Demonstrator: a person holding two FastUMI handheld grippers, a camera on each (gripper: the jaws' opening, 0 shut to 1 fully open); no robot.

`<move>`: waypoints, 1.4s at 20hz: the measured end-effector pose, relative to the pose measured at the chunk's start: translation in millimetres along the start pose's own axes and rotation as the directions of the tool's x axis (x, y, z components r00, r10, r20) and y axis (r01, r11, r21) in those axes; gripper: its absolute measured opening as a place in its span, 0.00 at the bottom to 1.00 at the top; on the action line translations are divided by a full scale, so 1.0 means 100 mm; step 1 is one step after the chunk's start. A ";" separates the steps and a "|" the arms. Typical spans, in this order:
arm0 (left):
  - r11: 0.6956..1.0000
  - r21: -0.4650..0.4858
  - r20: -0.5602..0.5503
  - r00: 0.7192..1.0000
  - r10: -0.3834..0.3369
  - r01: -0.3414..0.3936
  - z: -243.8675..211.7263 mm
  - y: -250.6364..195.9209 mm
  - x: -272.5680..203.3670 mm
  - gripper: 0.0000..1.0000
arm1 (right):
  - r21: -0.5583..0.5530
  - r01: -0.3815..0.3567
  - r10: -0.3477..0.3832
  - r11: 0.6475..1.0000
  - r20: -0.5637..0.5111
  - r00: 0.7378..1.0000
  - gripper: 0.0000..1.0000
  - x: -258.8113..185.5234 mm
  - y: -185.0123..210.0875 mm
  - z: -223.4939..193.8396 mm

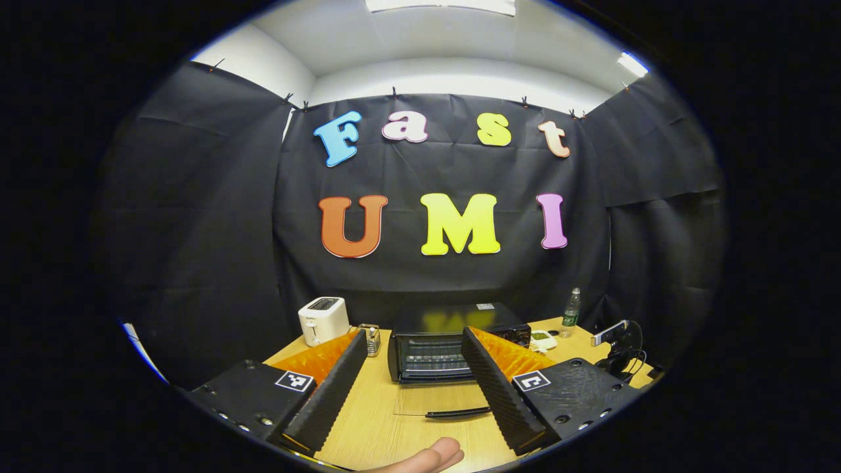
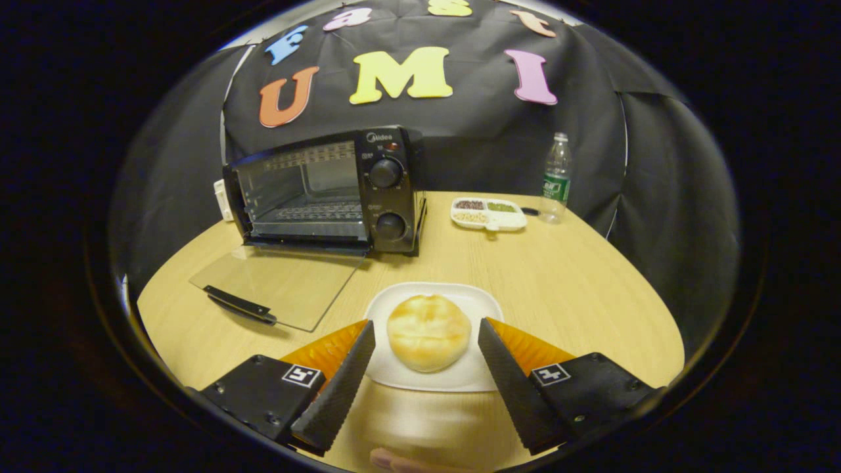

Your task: Open the electric oven with the left hand, put the food in, and close the electric oven.

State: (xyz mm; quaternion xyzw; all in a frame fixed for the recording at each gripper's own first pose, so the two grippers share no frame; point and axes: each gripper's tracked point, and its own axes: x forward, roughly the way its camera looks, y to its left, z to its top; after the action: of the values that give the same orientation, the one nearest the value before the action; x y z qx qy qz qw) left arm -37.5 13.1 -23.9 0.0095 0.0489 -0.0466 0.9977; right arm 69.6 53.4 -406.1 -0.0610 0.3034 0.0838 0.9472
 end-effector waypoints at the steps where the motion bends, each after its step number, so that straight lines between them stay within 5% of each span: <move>1: 1.000 0.002 -0.003 1.000 0.001 -0.001 -0.02 -0.02 0.02 0.94 | 0.014 0.000 0.001 1.000 -0.020 1.000 0.96 0.05 0.01 -0.04; 6: 1.000 0.019 -0.034 0.999 -0.008 0.008 -0.14 -0.07 0.10 0.94 | 0.072 0.015 -0.008 0.997 -0.087 0.996 1.00 0.18 -0.01 -0.17; 14: 0.999 0.036 -0.043 0.999 -0.027 0.028 -0.19 -0.08 0.06 0.95 | 0.178 -0.024 0.029 0.984 -0.025 0.999 0.74 0.04 -0.03 0.00; 16: 0.999 0.030 -0.035 0.999 -0.029 0.030 -0.17 -0.05 0.03 0.95 | 0.212 -0.061 0.063 0.975 0.000 0.998 0.76 -0.05 0.06 0.12; 24: 0.999 0.014 0.008 1.000 -0.030 0.030 -0.04 0.14 -0.09 0.95 | 0.388 -0.370 0.342 0.844 0.142 0.929 0.71 -0.18 1.13 0.68; 28: 1.000 -0.003 0.015 0.999 -0.029 0.029 -0.02 0.26 -0.13 0.95 | 0.454 -0.418 0.355 0.787 0.221 0.908 0.70 -0.08 1.60 1.01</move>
State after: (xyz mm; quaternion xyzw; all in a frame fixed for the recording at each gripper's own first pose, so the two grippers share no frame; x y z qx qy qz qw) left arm -48.2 40.5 -24.6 0.0068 0.0417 -0.0609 0.9972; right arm 89.2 225.8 -330.0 0.2505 0.2614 0.1998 0.9105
